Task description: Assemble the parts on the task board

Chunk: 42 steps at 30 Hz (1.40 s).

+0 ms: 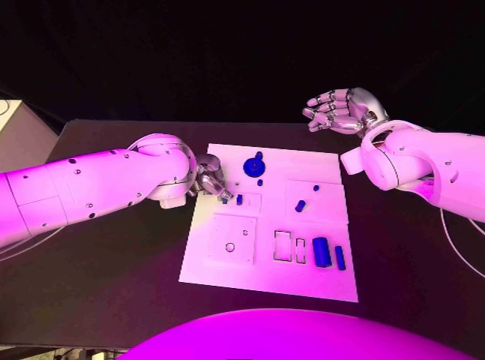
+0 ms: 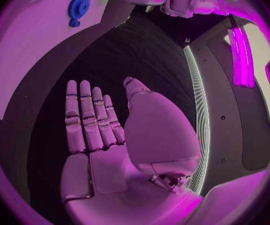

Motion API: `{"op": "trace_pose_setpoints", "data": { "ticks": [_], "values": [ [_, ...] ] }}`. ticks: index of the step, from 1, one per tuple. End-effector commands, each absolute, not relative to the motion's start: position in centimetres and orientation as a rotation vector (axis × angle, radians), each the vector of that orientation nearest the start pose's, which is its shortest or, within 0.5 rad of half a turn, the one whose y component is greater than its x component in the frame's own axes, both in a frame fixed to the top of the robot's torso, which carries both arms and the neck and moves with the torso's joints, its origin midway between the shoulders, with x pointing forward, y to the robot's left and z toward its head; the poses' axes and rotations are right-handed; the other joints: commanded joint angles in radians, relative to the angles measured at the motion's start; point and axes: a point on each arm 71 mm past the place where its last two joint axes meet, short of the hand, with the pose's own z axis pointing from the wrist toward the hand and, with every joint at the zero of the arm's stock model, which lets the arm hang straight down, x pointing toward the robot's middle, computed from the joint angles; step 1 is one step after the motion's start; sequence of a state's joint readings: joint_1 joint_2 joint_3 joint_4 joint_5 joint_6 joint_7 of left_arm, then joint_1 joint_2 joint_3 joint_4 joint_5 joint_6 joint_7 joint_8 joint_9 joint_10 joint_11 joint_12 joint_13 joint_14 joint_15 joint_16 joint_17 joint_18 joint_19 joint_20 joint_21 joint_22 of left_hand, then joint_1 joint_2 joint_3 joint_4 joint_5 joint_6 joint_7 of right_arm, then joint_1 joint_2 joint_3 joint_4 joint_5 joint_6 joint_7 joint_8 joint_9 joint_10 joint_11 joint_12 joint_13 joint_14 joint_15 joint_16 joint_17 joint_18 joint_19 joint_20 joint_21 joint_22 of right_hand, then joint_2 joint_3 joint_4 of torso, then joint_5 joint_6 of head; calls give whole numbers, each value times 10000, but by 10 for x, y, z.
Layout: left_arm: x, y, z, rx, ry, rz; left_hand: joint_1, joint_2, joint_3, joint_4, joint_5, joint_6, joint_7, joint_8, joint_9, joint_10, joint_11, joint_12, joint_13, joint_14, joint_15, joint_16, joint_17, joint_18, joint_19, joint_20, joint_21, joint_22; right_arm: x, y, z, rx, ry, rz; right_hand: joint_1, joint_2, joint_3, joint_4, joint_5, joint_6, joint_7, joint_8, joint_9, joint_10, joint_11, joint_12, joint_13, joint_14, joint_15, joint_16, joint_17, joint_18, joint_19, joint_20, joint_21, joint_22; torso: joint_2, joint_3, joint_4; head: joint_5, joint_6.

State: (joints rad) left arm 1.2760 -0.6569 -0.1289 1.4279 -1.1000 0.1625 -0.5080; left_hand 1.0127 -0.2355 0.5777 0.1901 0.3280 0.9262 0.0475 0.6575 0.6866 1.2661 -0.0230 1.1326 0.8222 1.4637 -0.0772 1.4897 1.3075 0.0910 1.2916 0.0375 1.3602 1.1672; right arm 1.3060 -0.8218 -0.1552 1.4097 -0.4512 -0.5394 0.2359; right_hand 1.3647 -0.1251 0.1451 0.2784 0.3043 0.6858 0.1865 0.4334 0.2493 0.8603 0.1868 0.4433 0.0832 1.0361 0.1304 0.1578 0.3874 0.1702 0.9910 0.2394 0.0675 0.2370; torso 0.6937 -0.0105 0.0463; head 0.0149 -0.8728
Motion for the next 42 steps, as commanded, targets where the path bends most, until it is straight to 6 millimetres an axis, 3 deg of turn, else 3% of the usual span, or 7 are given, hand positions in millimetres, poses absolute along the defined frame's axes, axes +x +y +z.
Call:
{"op": "trace_pose_setpoints", "data": {
  "ticks": [1,25,30,33,35,36,42],
  "values": [
    [489,151,-226,0,23243,-4217,-167,11,-479,396,-9,-102,58,111,82,-98,51,-57,-78,595,26,-70,667,25,-114,24,-77,-70,516,-241,-170,6952,14587,10640,-19,-97,27,54,64,15,719,-42,-15,12,58,-75,-21,10,89,-43,-21,125,-13,66,-21,-24,2,2,-4,-10,2],
    [489,154,-200,-1243,22421,-5643,375,192,-1233,966,67,-575,164,303,244,-677,153,-361,-660,524,106,-178,441,124,-428,78,-384,-536,516,-242,-172,7042,14599,10613,-69,-75,26,76,52,4,729,-56,-35,11,67,-97,-61,7,98,-77,-57,125,-26,74,-20,-72,3,-4,-1,-73,2],
    [490,146,-188,-1743,21224,-7690,1050,219,-1451,953,110,-1303,461,203,178,-2018,421,-1375,-2185,133,343,-700,-540,374,-1390,251,-1203,-1770,516,-242,-172,7046,14585,10597,-87,-64,28,81,52,3,731,-59,-41,13,69,-102,-73,10,100,-86,-69,126,-28,77,-19,-88,2,2,9,-102,2],
    [492,138,-179,-1617,19889,-8874,2325,101,-1389,810,119,-2075,864,-86,-186,-3322,836,-2137,-2698,-1057,744,-1748,-2274,871,-3762,608,-3425,-4579,516,-243,-172,7047,14579,10584,-87,-63,28,80,53,3,731,-60,-42,13,69,-103,-76,10,100,-88,-71,126,-28,77,-19,-91,-4,1,11,-132,2],
    [493,132,-176,-1299,18994,-9413,2989,107,-1121,554,140,-2270,973,-234,-373,-3844,929,-2580,-2994,-1699,842,-2242,-3048,857,-4032,712,-3779,-4759,516,-243,-172,7047,14580,10580,-87,-63,28,80,53,3,731,-60,-42,13,69,-103,-76,10,100,-88,-71,126,-28,77,-19,-91,-4,1,15,-153,2],
    [494,130,-176,-1130,18664,-9555,3684,125,-665,241,92,-2405,1080,-456,-656,-4303,1087,-3186,-3440,-3915,992,-4513,-5865,848,-4371,833,-4213,-4979,516,-243,-173,7047,14582,10577,-87,-63,29,79,53,3,731,-60,-43,14,70,-104,-77,11,100,-88,-72,126,-28,77,-18,-92,-1,0,11,-159,2],
    [493,120,-185,66,17319,-9770,4228,-36,-123,-482,-12,-2467,1217,-1165,-1768,-4450,1261,-4473,-4799,-3959,1115,-5055,-6623,895,-4553,966,-4166,-4861,517,-243,-173,7057,14600,10568,-81,-58,35,72,56,5,731,-60,-46,16,69,-106,-83,14,100,-92,-78,127,-28,78,-17,-100,2,-8,-1,-193,2]
  ]
}}
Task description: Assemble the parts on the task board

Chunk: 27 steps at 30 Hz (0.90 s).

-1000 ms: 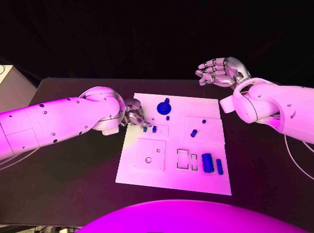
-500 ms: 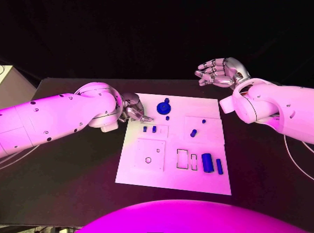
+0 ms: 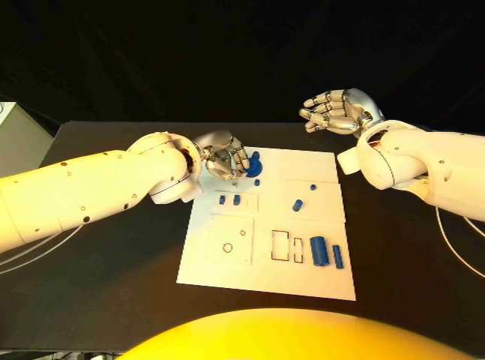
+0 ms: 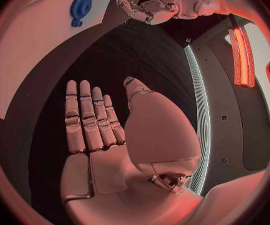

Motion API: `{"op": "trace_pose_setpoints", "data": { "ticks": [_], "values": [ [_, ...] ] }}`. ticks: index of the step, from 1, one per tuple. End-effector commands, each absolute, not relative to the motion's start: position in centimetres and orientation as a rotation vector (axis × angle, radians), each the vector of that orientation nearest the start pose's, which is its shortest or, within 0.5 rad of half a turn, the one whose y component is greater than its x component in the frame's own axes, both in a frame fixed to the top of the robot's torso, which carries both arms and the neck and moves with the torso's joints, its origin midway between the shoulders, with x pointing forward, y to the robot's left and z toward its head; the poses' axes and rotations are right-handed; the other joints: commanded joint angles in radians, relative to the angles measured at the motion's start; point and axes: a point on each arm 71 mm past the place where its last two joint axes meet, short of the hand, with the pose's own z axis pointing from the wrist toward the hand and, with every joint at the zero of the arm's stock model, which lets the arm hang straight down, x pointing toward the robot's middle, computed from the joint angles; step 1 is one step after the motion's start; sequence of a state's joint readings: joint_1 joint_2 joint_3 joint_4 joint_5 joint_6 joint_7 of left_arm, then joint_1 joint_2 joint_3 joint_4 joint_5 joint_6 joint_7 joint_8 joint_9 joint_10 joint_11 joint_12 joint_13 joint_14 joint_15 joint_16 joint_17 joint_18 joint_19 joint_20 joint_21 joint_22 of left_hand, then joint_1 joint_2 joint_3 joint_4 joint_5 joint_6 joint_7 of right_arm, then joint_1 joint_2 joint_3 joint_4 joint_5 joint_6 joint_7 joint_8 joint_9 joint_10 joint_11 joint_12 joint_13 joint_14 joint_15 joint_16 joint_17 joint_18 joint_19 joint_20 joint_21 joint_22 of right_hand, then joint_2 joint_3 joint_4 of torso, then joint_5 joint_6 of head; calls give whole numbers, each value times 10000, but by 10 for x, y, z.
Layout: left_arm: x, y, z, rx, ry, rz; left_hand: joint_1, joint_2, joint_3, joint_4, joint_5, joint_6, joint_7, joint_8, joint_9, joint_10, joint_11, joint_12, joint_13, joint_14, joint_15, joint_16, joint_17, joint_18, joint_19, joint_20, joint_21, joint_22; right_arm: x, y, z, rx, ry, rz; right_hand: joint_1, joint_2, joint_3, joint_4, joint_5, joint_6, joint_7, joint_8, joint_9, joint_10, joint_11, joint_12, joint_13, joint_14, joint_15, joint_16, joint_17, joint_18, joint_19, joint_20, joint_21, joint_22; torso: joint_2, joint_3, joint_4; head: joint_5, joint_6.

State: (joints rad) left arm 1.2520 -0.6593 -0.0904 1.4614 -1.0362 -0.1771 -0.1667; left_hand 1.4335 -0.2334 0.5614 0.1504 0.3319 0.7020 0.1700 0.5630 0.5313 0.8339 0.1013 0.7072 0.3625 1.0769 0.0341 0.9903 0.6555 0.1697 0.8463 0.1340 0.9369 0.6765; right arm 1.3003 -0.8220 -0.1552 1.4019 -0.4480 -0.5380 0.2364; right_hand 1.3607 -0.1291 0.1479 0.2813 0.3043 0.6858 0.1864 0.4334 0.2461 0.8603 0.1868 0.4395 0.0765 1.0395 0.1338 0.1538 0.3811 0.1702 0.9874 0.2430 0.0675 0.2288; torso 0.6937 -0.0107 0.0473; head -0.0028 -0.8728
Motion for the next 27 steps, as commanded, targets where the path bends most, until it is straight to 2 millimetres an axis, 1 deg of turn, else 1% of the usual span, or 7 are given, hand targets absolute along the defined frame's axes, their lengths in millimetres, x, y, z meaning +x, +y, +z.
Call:
{"op": "trace_pose_setpoints", "data": {
  "ticks": [1,3,10,17,19,22,27],
  "values": [
    [493,119,-187,349,17155,-9683,2,-104,47,-124,-80,-273,39,-334,-353,-222,73,-361,-334,-141,39,-94,-157,101,-157,18,74,67,517,-243,-173,7060,14607,10567,-41,-18,7,44,57,5,731,-61,-13,16,69,-68,-15,-21,66,-53,-15,127,8,42,-17,-18,4,-2,-10,-25,2],
    [494,117,-191,862,16950,-9492,-78,-187,-10,-153,-129,-203,89,-417,-540,-393,173,-566,-538,-189,120,-105,-232,90,-238,78,61,82,517,-243,-173,7065,14623,10571,-33,-14,13,37,60,5,730,-61,-15,18,69,-69,-19,-18,65,-55,-19,127,9,42,-16,-24,8,-2,-17,-30,2],
    [493,103,-204,2815,16695,-8732,-137,-400,-243,-260,-221,-240,3,-628,-906,-599,253,-758,-838,-159,195,57,-305,110,-247,176,24,72,516,-241,-174,7061,14671,10610,-14,-8,27,22,69,9,730,-62,-20,24,67,-73,-30,-11,65,-62,-30,129,10,43,-13,-38,17,3,0,-71,2],
    [494,89,-220,4514,17171,-7580,119,-372,-398,-562,-215,80,-5,-949,-1444,-1208,280,-992,-1254,-155,200,478,-411,121,-208,195,208,216,516,-239,-174,7046,14697,10646,15,6,54,4,88,17,727,-62,-29,36,65,-78,-48,5,62,-72,-48,131,14,44,-8,-65,15,7,-32,-59,2],
    [495,87,-223,4837,17291,-7327,147,-353,-461,-618,-216,187,-98,-1024,-1583,-1234,258,-966,-1350,-138,185,678,-441,125,-232,199,290,285,516,-239,-174,7045,14696,10648,15,6,54,4,88,17,727,-62,-29,36,65,-78,-48,5,62,-72,-48,131,14,44,-8,-65,19,10,-27,-67,2],
    [495,85,-226,5107,17399,-7071,114,-334,-513,-620,-218,283,-120,-1092,-1702,-1194,216,-915,-1427,-92,147,909,-452,132,-236,176,358,340,516,-239,-174,7047,14697,10648,15,6,54,4,88,17,727,-62,-29,36,65,-78,-48,5,62,-72,-48,131,14,44,-8,-65,28,21,-41,-79,2],
    [497,81,-228,5397,17499,-6828,109,-310,-536,-632,-225,385,-129,-1150,-1816,-1151,193,-871,-1516,-53,125,1151,-471,133,-205,157,444,402,516,-238,-174,7044,14706,10661,15,6,54,4,88,17,727,-62,-29,36,65,-78,-48,5,62,-72,-48,131,14,44,-8,-65,17,18,-23,-111,2]
  ]
}}
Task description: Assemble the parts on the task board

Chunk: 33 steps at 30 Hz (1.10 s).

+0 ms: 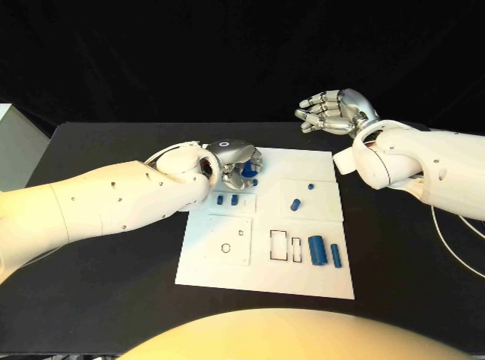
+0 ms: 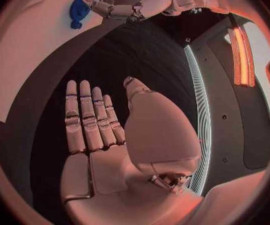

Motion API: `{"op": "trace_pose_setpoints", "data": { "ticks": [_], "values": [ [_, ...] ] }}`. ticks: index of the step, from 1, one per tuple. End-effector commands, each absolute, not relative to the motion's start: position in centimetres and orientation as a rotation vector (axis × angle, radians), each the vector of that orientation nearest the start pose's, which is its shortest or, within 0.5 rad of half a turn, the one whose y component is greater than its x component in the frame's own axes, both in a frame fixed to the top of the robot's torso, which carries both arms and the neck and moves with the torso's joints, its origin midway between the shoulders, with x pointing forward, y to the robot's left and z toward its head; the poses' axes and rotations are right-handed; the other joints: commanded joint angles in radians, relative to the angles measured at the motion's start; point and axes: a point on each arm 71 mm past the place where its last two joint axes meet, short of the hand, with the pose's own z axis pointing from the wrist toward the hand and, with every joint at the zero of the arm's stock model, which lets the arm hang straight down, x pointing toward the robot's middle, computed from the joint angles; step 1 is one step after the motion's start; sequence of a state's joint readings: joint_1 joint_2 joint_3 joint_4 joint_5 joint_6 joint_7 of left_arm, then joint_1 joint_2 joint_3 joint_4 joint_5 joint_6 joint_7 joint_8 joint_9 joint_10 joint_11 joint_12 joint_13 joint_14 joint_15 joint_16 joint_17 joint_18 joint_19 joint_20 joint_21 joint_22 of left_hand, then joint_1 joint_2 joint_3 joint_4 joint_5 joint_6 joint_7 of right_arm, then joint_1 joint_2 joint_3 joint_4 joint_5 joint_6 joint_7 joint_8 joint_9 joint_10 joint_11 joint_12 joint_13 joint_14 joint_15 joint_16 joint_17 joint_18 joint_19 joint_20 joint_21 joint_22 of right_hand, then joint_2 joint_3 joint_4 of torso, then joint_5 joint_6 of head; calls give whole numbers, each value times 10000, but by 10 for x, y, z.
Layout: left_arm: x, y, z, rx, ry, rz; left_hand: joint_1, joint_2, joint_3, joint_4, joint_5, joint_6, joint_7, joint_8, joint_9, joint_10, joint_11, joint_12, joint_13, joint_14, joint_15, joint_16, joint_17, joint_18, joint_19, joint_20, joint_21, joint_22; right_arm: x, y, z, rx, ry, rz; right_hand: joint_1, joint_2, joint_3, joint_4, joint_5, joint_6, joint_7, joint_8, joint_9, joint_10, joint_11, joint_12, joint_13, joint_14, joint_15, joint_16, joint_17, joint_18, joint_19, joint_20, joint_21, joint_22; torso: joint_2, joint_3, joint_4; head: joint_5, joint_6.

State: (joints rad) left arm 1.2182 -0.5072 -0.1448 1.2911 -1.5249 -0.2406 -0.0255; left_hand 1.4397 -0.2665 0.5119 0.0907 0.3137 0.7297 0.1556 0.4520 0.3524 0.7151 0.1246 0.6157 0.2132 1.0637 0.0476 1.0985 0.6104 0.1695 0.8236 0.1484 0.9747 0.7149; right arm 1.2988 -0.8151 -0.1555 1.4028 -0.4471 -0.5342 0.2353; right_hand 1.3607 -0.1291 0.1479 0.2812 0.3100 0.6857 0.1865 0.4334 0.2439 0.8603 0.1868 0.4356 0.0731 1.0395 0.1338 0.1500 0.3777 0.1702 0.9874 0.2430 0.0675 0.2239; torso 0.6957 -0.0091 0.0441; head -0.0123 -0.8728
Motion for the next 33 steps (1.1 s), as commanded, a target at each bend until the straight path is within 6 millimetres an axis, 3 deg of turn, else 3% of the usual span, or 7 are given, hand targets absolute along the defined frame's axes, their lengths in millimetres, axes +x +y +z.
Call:
{"op": "trace_pose_setpoints", "data": {
  "ticks": [1,13,19,33],
  "values": [
    [497,80,-228,5468,17523,-6782,57,34,-30,-42,-41,175,14,-32,-45,55,-47,55,-42,66,-16,105,-32,135,22,7,84,32,516,-238,-174,7042,14708,10665,14,6,54,5,30,17,726,-61,-8,36,65,-40,-15,5,62,-35,-14,132,14,44,-8,-16,-5,0,13,-25,2],
    [496,71,-232,5949,17902,-6507,87,155,258,-125,-37,803,-98,-123,-358,582,-177,217,-307,102,-138,725,-177,141,34,-99,426,292,516,-236,-174,7030,14719,10699,35,16,77,-7,38,30,722,-59,-16,53,61,-43,-31,25,59,-43,-32,134,23,43,-1,-42,-8,-4,20,-55,2],
    [494,68,-232,6079,17921,-6647,64,238,541,-251,-64,1308,-231,-254,-571,1199,-320,151,-566,66,-289,1068,-337,137,-104,-204,727,554,516,-236,-174,7030,14724,10703,35,16,77,-7,38,30,722,-59,-16,53,61,-43,-31,25,59,-43,-32,134,23,43,-1,-42,-12,-5,29,-56,2],
    [493,67,-234,6190,18173,-6652,-51,359,693,-369,-93,1707,-200,-487,-767,1776,-366,-115,-858,234,-267,1524,-343,129,-166,-226,999,781,516,-236,-174,7023,14733,10718,35,16,77,-7,38,30,722,-59,-16,53,61,-43,-31,25,59,-43,-32,134,23,43,-1,-42,-19,-3,23,-71,2]
  ]
}}
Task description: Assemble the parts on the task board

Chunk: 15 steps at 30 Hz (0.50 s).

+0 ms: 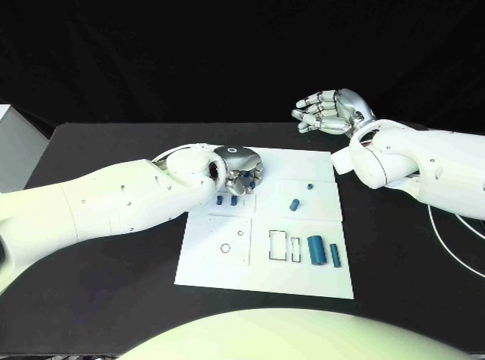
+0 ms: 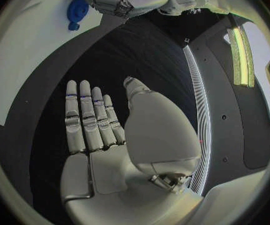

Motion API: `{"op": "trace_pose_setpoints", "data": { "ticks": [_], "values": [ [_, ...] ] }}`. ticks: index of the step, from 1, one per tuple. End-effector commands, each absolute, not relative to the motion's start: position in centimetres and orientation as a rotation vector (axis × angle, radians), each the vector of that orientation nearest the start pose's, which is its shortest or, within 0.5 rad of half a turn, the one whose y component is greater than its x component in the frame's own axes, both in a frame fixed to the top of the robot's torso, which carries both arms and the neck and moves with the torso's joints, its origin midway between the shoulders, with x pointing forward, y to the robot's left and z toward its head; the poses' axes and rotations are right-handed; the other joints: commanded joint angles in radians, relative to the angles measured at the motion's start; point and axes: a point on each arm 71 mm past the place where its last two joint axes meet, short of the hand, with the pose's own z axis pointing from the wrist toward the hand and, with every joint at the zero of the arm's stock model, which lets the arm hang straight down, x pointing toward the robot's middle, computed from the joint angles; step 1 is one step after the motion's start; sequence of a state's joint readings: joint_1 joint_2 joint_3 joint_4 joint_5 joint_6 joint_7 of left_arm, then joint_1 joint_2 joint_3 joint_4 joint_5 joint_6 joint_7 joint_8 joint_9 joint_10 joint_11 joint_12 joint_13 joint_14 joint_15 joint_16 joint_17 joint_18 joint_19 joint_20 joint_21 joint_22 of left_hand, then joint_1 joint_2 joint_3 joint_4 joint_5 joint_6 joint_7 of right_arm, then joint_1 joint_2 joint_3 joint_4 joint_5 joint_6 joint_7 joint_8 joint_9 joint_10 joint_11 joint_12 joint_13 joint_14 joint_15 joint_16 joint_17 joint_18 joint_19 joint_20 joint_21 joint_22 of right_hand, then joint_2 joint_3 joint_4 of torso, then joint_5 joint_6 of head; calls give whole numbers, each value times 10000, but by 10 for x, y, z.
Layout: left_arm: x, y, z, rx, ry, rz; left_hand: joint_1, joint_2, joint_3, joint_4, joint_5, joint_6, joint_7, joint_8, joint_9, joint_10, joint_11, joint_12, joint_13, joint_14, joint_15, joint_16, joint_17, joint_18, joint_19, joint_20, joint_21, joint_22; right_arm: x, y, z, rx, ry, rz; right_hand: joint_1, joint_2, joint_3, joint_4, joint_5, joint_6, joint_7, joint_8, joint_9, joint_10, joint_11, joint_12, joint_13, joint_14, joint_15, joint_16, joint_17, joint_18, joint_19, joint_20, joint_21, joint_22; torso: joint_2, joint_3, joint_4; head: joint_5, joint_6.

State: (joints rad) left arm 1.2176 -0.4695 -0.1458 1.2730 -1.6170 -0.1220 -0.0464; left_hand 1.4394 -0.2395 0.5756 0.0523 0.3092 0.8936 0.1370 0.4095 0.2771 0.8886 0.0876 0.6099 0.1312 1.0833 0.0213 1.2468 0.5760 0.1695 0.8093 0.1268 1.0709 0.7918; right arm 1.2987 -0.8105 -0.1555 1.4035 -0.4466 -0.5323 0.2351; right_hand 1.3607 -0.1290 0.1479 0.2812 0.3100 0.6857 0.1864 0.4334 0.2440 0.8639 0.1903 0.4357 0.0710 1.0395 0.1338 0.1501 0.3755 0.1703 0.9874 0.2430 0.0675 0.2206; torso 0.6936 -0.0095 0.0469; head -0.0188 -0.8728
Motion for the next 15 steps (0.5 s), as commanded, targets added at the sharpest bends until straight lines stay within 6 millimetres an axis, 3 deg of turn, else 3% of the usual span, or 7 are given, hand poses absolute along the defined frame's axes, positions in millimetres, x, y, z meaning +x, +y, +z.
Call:
{"op": "trace_pose_setpoints", "data": {
  "ticks": [1,8,11,15],
  "values": [
    [493,67,-234,6185,18182,-6654,-68,88,67,8,-50,90,2,-93,-32,61,22,-126,-79,31,12,62,-29,127,-32,-1,51,26,516,-236,-174,7022,14733,10718,35,15,77,-7,39,30,722,-59,-17,17,25,-43,-10,25,59,-44,-10,133,23,43,-1,-9,3,2,1,-12,2],
    [493,68,-233,6105,18145,-6674,-115,193,98,-69,-67,398,42,-177,-69,584,8,-353,-229,491,20,507,533,142,32,21,185,113,516,-236,-174,7020,14735,10720,35,15,77,-7,39,30,722,-59,-17,17,25,-43,-10,25,59,-44,-10,133,23,43,-1,-9,4,2,1,-3,2],
    [493,69,-232,5954,18032,-6719,5,372,143,-221,-86,720,51,-170,-22,1148,-85,-423,-254,1166,-65,970,1431,161,200,-48,374,207,516,-236,-174,7019,14735,10721,35,15,77,-7,39,30,722,-59,-17,17,25,-43,-10,25,59,-44,-10,133,23,43,-1,-9,5,0,-1,-1,2],
    [494,71,-230,5717,17846,-6833,51,478,188,-310,-102,831,51,-238,-11,1356,-100,-542,-276,1353,-93,1068,1590,160,278,-103,488,267,516,-236,-174,7021,14735,10720,35,15,77,-7,39,30,722,-59,-17,17,25,-43,-10,25,59,-44,-10,133,23,43,-1,-9,7,-3,-7,-10,2]
  ]
}}
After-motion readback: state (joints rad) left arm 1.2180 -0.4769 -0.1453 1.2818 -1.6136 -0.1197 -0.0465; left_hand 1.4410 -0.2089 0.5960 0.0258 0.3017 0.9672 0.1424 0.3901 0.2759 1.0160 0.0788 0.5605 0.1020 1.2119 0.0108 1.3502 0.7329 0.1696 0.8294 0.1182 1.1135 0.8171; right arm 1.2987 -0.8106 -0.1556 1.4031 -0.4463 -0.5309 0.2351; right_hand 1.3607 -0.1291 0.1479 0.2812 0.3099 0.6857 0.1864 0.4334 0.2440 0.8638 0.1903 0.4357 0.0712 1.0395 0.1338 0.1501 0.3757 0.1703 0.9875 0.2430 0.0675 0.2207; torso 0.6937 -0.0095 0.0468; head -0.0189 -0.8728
